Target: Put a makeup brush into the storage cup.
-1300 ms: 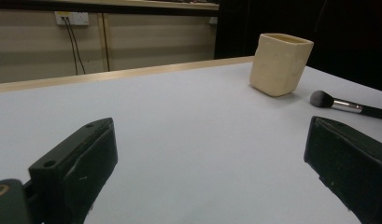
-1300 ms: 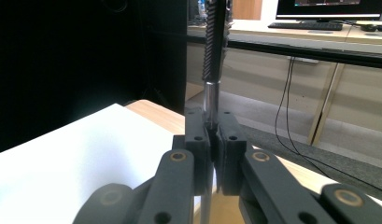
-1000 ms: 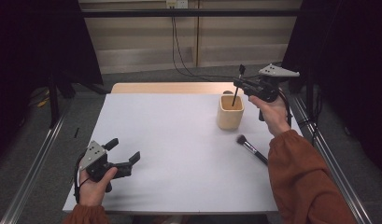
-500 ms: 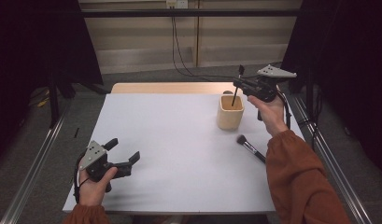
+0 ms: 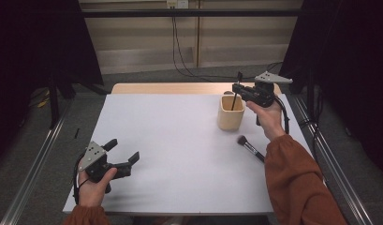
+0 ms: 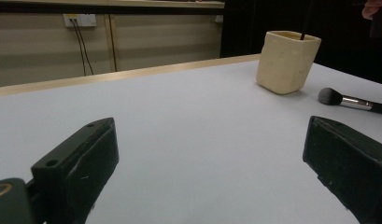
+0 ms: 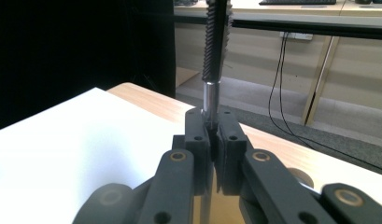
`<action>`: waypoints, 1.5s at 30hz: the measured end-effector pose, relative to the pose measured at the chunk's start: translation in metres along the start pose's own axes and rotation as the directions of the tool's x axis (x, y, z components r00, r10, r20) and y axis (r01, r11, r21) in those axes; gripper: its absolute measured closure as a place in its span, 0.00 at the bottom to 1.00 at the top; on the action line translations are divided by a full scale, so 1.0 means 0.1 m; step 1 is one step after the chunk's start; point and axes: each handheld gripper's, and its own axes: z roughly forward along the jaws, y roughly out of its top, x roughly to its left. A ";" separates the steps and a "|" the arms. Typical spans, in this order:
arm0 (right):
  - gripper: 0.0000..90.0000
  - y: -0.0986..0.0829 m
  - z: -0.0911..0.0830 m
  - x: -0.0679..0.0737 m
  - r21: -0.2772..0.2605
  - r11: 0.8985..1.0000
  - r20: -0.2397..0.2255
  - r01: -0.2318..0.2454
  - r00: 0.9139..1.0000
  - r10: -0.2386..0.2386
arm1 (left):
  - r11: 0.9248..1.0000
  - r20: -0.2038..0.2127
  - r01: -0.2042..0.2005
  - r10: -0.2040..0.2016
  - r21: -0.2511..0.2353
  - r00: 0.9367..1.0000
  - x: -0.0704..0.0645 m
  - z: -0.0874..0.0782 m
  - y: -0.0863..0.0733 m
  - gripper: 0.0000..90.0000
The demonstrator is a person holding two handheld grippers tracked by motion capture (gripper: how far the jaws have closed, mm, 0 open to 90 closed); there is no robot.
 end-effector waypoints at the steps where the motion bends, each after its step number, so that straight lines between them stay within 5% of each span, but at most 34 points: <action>1: 0.95 -0.02 0.00 0.00 0.002 1.000 0.001 -0.002 1.000 0.002 | 1.000 0.002 -0.001 0.001 0.000 1.000 0.00 0.00 0.00 0.04; 35: 0.94 -0.43 0.10 -0.07 0.066 0.996 0.000 -0.052 0.999 0.052 | 1.000 0.001 -0.024 0.024 0.017 1.000 -0.02 0.02 -0.01 0.04; 38: 0.86 -0.44 0.11 -0.07 0.069 0.996 0.006 -0.054 0.999 0.054 | 1.000 -0.002 -0.026 0.026 0.017 1.000 -0.02 0.02 -0.01 0.04; 45: 0.43 -0.49 0.12 -0.07 0.073 0.995 0.068 -0.063 0.996 0.059 | 0.999 -0.008 -0.027 0.027 0.016 1.000 -0.02 0.02 -0.02 0.04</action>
